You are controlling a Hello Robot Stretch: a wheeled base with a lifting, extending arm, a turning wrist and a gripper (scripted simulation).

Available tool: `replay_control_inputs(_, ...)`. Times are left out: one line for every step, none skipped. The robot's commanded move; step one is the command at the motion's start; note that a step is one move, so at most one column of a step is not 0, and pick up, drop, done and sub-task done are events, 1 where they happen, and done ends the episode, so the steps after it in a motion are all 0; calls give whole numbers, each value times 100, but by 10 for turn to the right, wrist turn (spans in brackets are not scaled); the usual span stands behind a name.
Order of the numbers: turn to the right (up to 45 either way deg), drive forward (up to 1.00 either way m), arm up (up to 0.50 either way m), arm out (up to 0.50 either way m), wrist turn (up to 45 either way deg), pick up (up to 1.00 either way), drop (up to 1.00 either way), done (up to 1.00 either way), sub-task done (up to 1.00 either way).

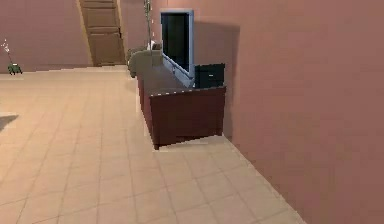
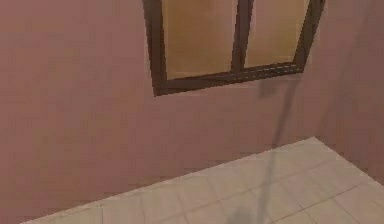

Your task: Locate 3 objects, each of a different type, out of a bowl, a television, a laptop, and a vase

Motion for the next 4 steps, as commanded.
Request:
replay_control_inputs(30,0,0,0,0,0,0,0,0)
replay_control_inputs(0,100,0,0,0,0,0,0,0)
replay_control_inputs(0,30,0,0,0,0,0,0,0)
replay_control_inputs(0,0,0,0,0,0,0,0,100)
